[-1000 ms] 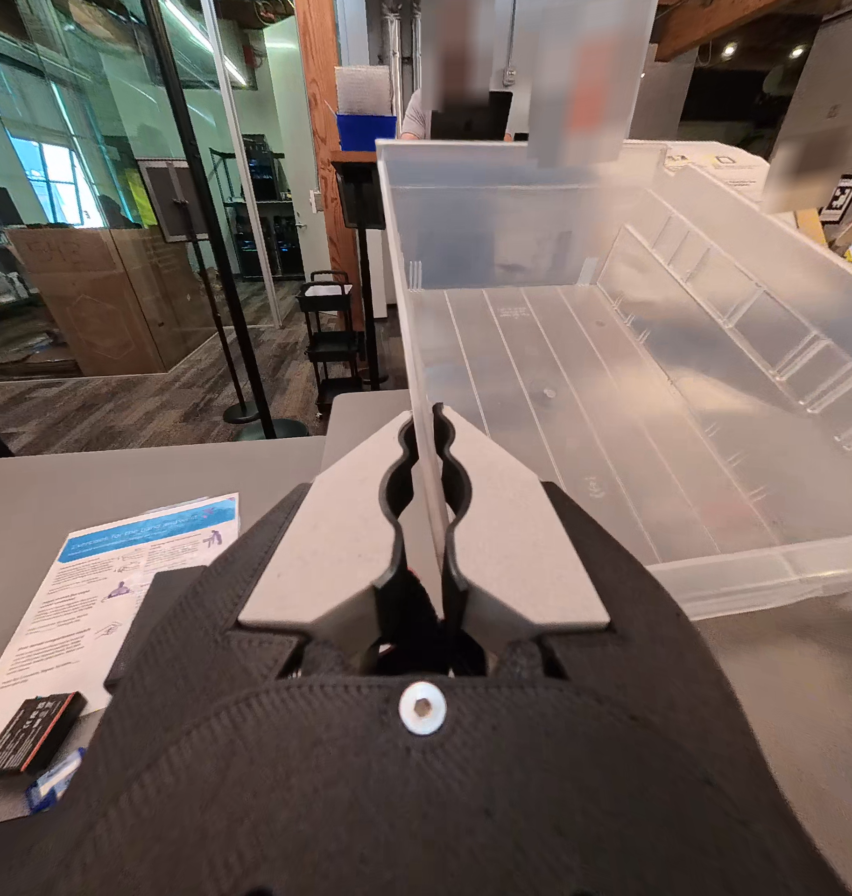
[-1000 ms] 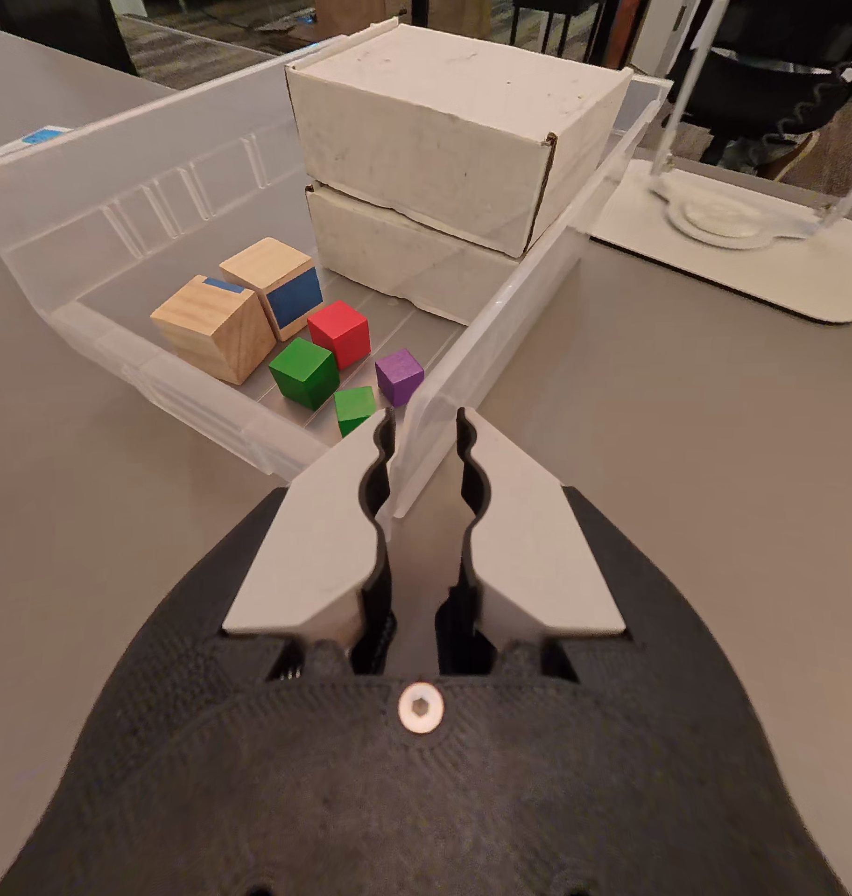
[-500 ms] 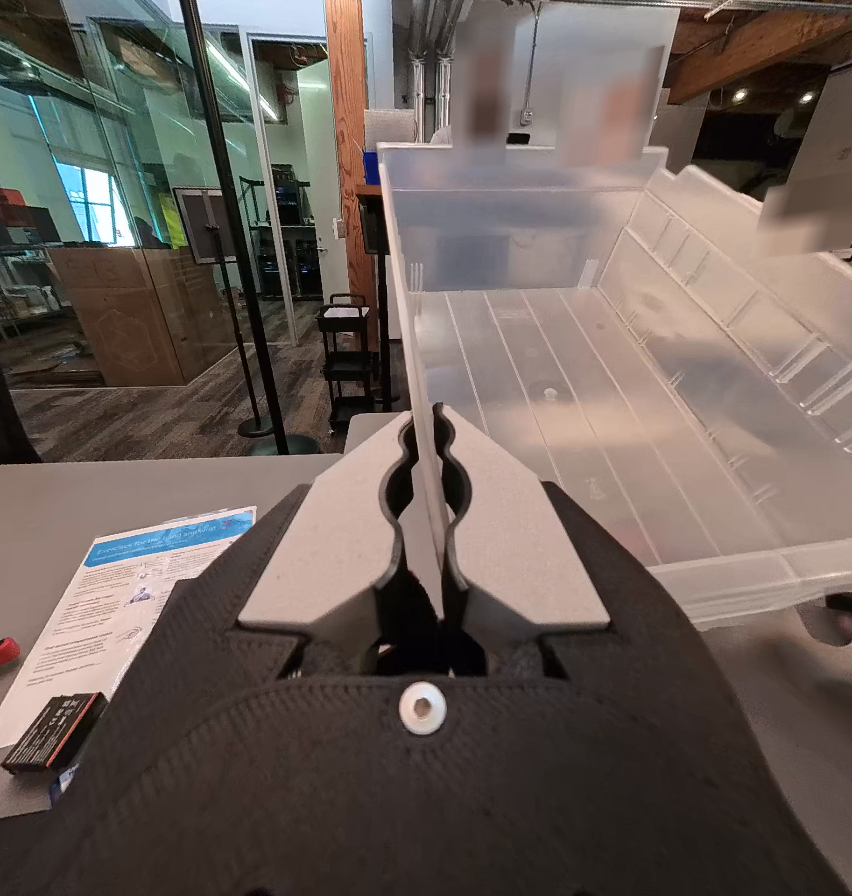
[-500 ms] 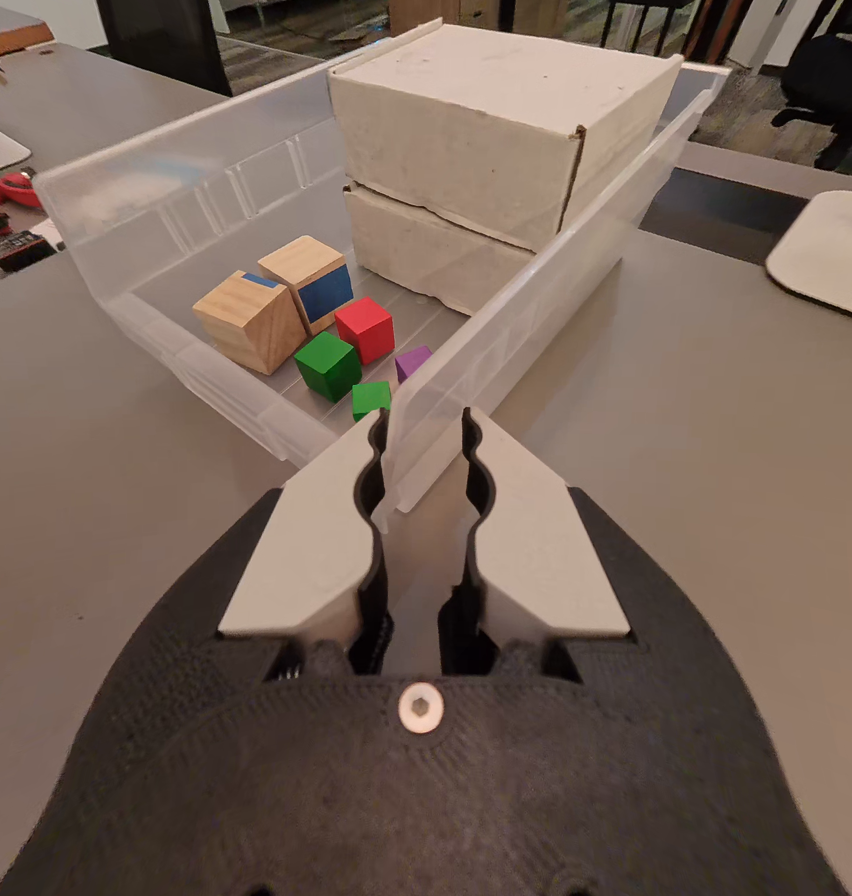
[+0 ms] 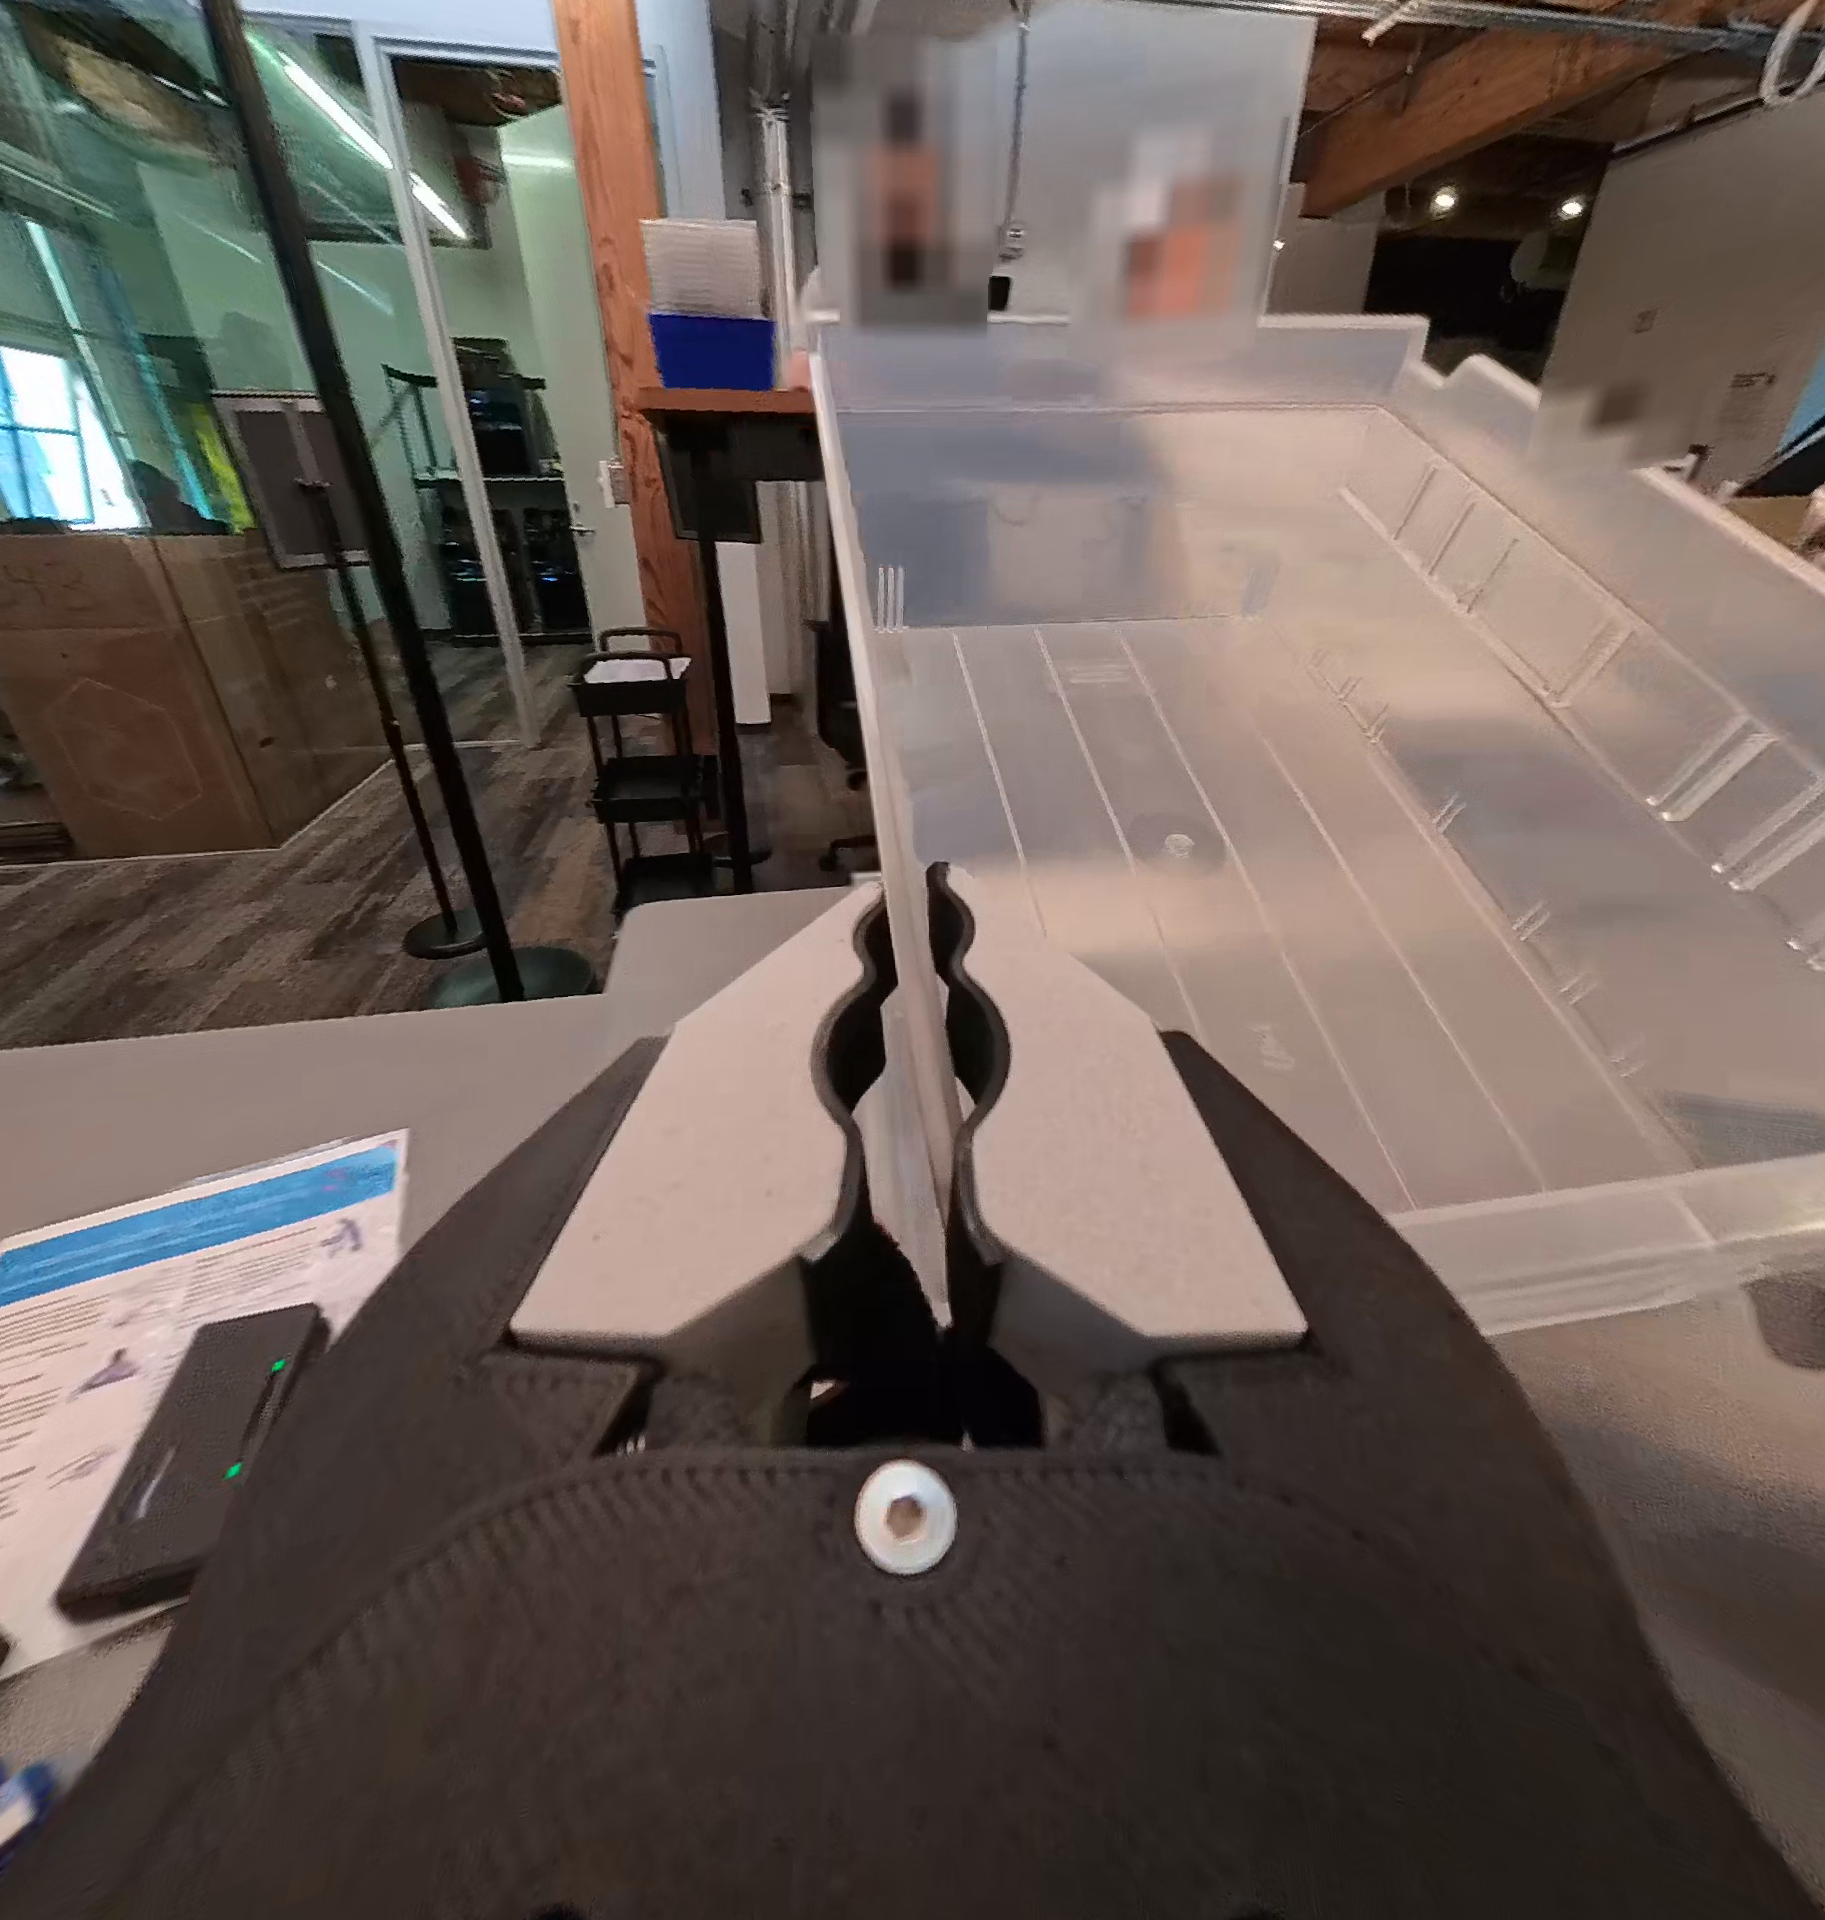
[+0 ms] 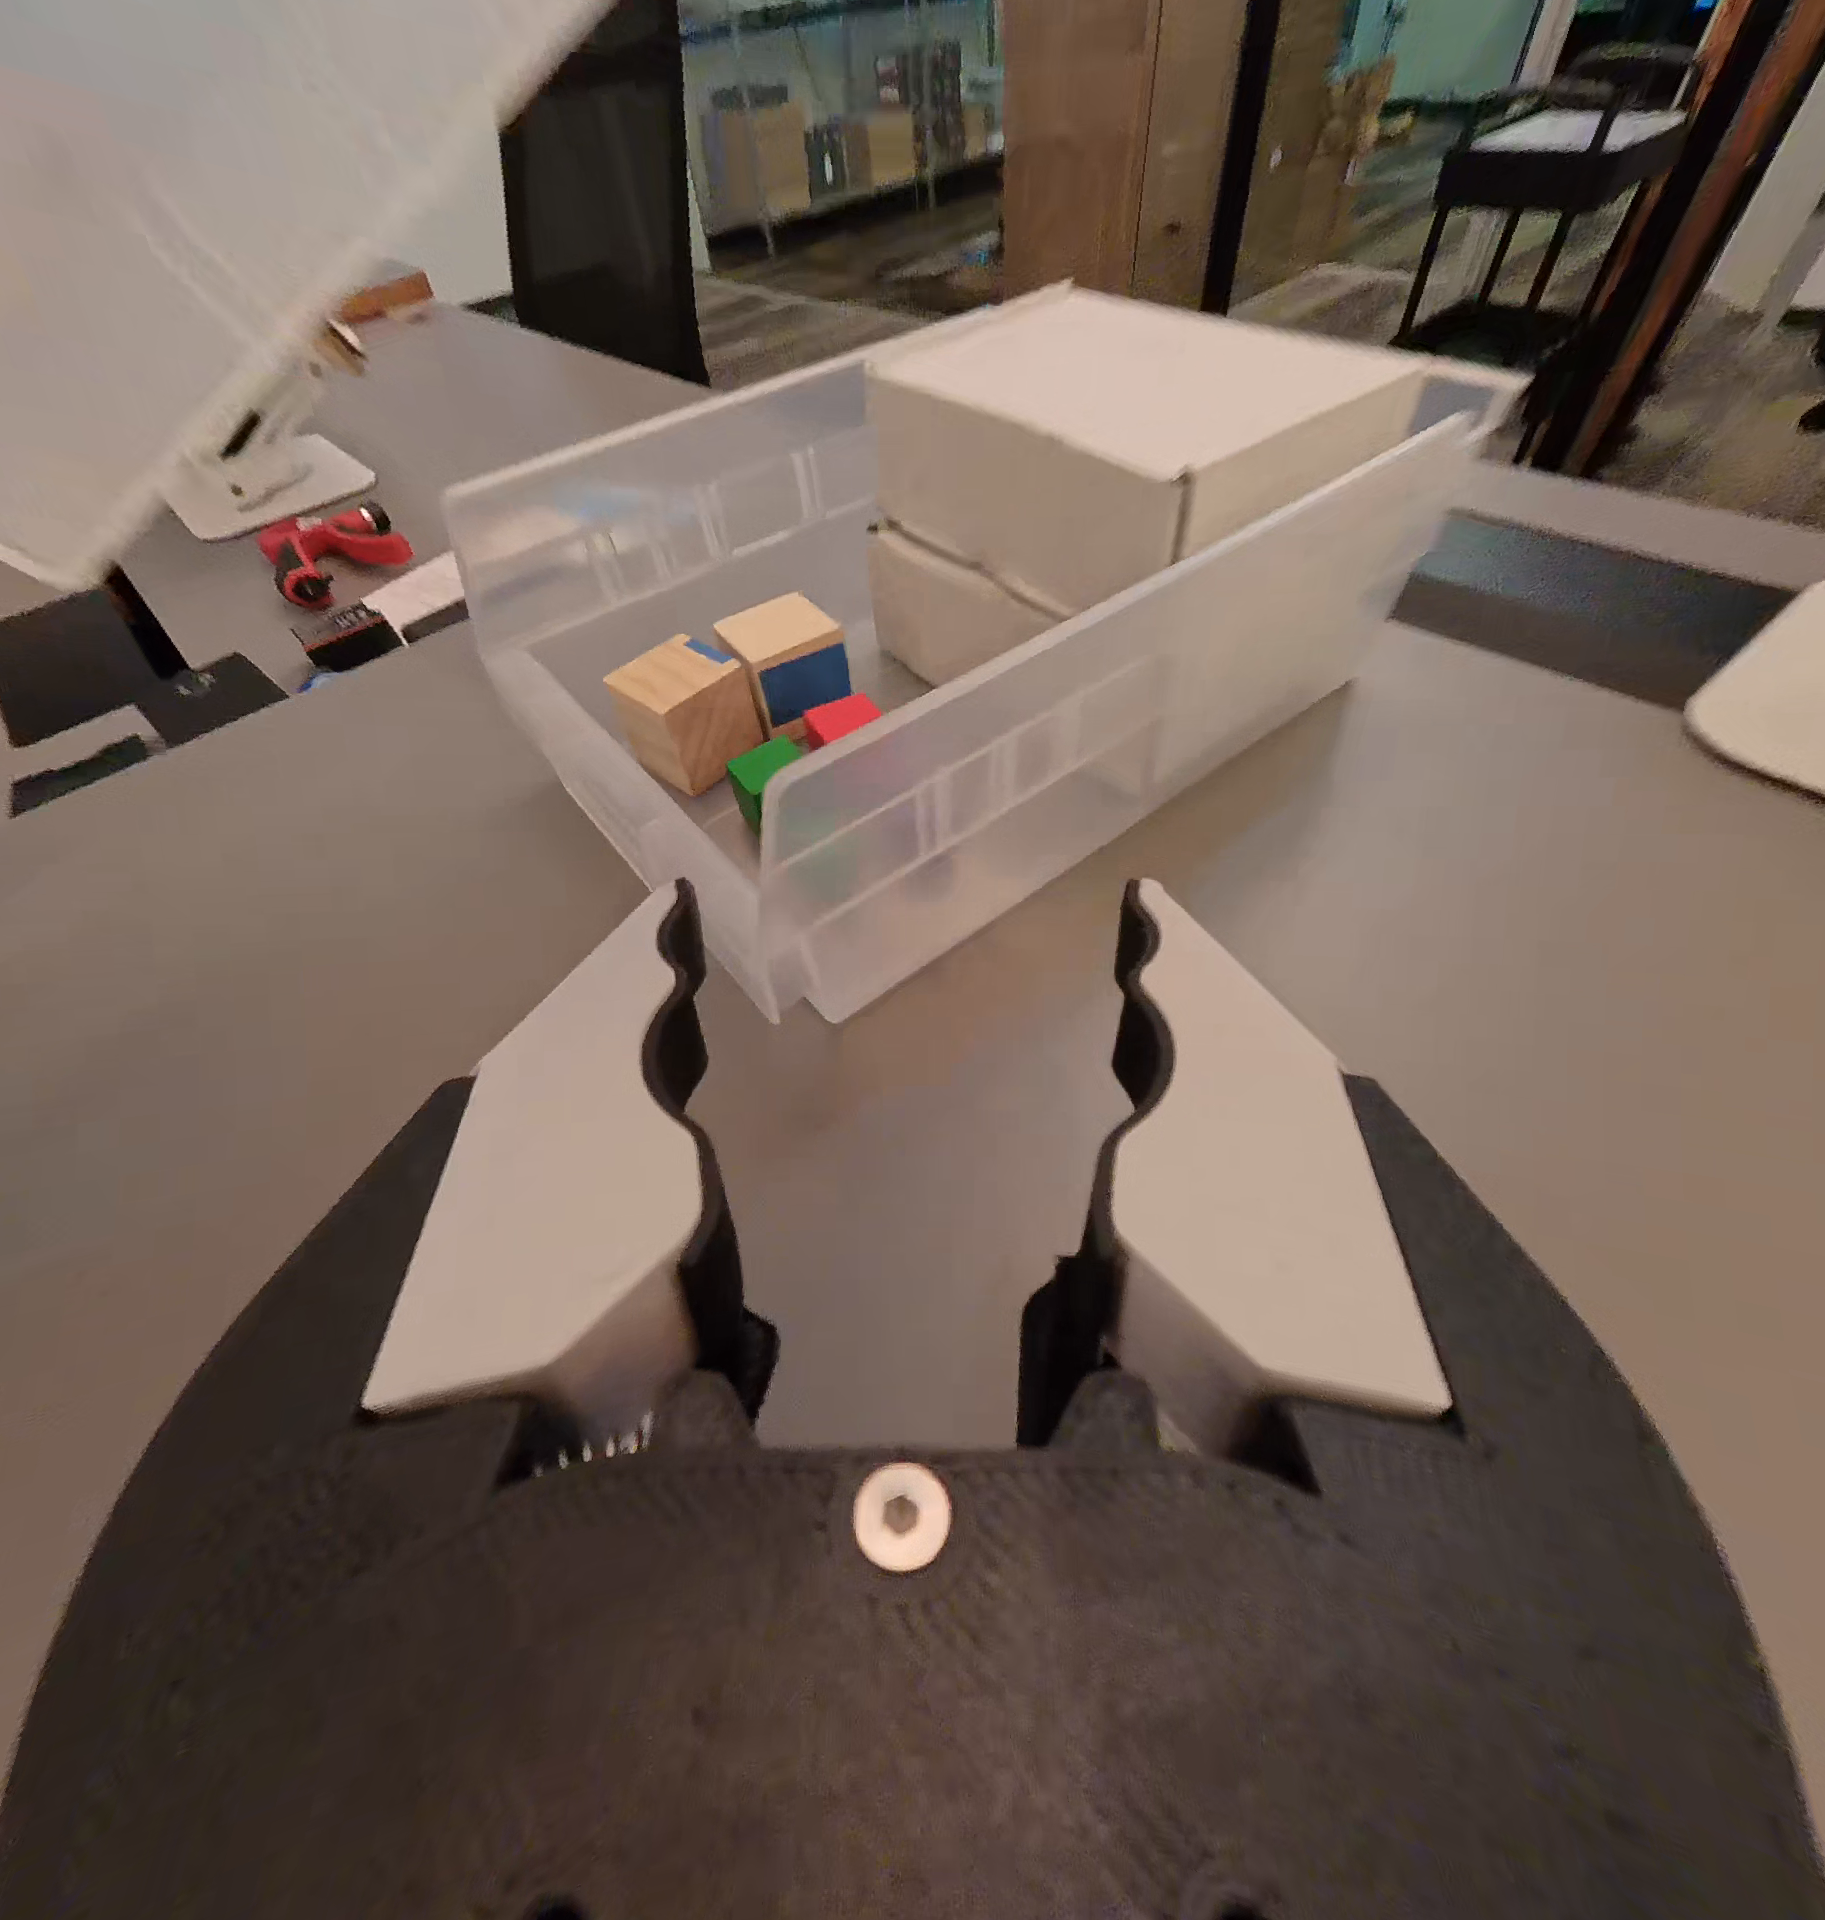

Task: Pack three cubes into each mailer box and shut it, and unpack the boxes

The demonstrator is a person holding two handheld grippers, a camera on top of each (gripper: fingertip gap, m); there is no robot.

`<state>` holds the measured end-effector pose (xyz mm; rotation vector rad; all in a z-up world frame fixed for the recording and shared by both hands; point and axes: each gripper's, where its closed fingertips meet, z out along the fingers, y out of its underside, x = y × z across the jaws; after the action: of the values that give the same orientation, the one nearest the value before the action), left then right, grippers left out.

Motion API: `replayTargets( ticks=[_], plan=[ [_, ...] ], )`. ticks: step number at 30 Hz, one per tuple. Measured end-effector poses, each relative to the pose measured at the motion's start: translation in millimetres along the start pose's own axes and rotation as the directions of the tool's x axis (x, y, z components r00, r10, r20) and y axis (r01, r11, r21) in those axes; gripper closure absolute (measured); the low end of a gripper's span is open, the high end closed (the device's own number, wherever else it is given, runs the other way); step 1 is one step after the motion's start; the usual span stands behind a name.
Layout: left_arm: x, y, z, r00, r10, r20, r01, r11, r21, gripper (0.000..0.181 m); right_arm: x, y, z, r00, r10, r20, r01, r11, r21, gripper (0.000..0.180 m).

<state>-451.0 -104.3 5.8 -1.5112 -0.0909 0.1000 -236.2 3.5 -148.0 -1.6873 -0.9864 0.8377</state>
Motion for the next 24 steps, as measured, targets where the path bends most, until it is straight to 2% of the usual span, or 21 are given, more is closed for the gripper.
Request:
replayTargets(
  ticks=[6, 9, 12, 16, 21, 24],
  plan=[
    [80.6, 10.8, 36.1, 0.992, 0.044, -0.115, -0.052, 0.997, -0.062, 0.179, 51.2, -16.1, -113.3, 0.998, -0.006, -0.063, 0.013, 0.994, 0.109, 0.091],
    [133.6, 23.1, 56.0, 0.98, 0.038, -0.197, -0.056, 0.994, -0.09, 0.179, 71.7, -13.6, -173.6, 0.994, 0.032, -0.103, -0.015, 0.986, 0.165, 0.09],
    [190.6, 38.7, 74.9, 0.963, 0.033, -0.266, -0.068, 0.99, -0.127, 0.179, 76.4, 2.6, -217.4, 0.99, 0.027, -0.139, -0.006, 0.989, 0.149, 0.085],
    [268.3, 64.9, 97.5, 0.939, 0.044, -0.34, -0.107, 0.98, -0.167, 0.179, 76.0, 19.2, -257.0, 0.98, 0.063, -0.187, -0.029, 0.984, 0.176, 0.089],
    [364.4, 105.3, 119.3, 0.893, 0.036, -0.448, -0.157, 0.959, -0.236, 0.179, 109.7, 45.2, -282.6, 0.949, 0.138, -0.283, -0.092, 0.981, 0.169, 0.097],
    [409.9, 126.7, 129.5, 0.873, 0.03, -0.487, -0.183, 0.945, -0.271, 0.179, 135.1, 60.3, -296.1, 0.923, 0.138, -0.36, -0.086, 0.984, 0.158, 0.119]
  ],
)
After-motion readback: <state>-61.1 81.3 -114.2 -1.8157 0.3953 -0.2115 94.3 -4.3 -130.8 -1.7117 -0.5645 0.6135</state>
